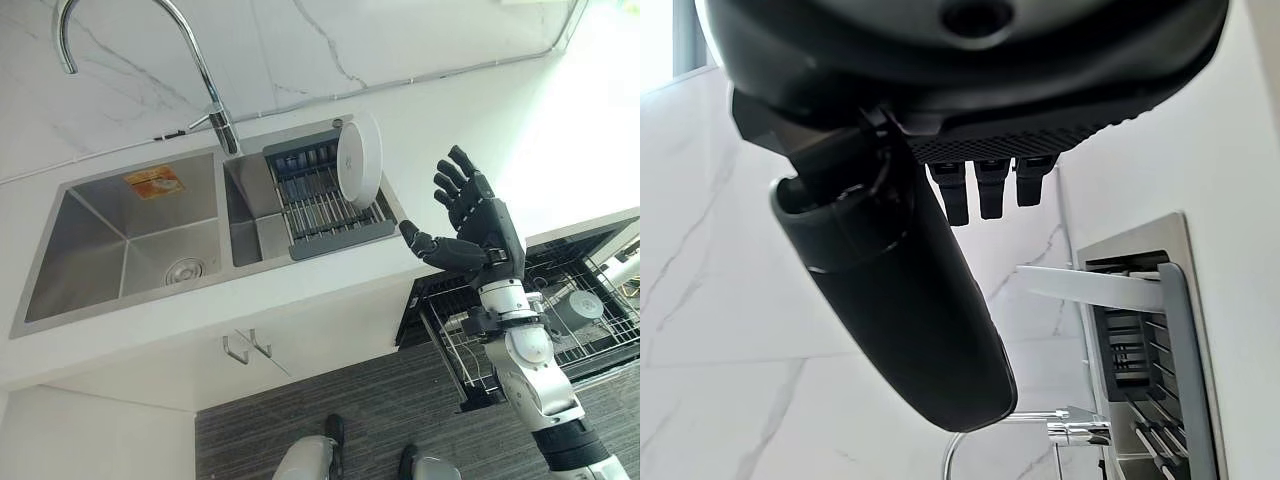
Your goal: Place the dishes in the dishwasher.
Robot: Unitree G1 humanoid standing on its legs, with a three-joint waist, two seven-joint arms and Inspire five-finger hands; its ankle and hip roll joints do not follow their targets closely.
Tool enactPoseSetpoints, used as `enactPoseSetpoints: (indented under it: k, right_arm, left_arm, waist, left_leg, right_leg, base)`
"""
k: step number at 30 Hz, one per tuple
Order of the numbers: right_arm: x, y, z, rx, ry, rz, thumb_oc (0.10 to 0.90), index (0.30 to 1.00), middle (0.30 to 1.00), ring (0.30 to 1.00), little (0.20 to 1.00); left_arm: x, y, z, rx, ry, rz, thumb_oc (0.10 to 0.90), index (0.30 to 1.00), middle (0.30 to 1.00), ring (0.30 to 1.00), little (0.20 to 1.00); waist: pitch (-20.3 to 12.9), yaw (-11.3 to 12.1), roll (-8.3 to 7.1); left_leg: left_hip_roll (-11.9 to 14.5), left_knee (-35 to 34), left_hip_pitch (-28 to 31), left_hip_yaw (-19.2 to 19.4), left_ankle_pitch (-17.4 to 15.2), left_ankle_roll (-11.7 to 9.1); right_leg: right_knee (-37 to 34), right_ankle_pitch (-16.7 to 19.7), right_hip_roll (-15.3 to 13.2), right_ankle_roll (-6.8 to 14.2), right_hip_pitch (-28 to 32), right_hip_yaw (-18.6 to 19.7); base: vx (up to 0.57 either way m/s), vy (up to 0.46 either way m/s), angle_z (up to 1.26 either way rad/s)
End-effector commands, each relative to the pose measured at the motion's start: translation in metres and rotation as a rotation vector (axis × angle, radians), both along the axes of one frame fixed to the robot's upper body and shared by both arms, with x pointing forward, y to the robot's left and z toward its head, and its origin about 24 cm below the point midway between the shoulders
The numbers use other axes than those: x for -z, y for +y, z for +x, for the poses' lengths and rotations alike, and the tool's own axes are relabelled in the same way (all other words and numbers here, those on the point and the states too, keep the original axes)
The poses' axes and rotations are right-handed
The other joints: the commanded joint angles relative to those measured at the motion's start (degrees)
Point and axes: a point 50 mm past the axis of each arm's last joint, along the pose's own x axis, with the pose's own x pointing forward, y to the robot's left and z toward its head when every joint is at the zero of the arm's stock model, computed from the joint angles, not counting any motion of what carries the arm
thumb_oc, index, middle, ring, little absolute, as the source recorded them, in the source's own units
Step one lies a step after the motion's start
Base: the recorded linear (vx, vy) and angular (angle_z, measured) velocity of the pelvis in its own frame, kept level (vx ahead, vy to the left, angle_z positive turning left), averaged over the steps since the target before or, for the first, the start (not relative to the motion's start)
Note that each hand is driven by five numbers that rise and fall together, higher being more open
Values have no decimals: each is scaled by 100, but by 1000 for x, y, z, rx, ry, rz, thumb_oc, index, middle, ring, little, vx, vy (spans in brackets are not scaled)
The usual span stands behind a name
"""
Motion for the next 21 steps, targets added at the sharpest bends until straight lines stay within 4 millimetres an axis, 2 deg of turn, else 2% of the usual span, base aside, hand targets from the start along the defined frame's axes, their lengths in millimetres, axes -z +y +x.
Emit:
enactPoseSetpoints:
  k: [1,11,21]
  right_arm:
    - [-54,7,-3,-15,-283,58,800,900,900,900,900]
    - [-50,-9,-2,13,-236,107,800,900,900,900,900]
    - [-63,-8,23,16,-163,154,800,900,900,900,900]
  left_arm:
    - [0,9,-21,25,68,33,800,900,900,900,900]
    - [-1,11,-25,41,103,52,800,900,900,900,900]
    - [-3,21,-37,72,190,75,800,900,900,900,900]
  waist:
    - [-343,9,-92]
    - [-409,-10,-148]
    - [-440,97,-123]
  left_leg:
    - [-53,459,-330,-359,-902,-116]
    - [-19,459,-252,-311,-948,-146]
    - [-96,459,-59,-424,-1024,-130]
  right_leg:
    - [-500,-125,109,276,407,-152]
    - [-500,-126,100,277,446,-251]
    - [-500,-91,33,276,442,-296]
  base:
    - [0,0,0]
    - [38,-27,3]
    - [107,-5,2]
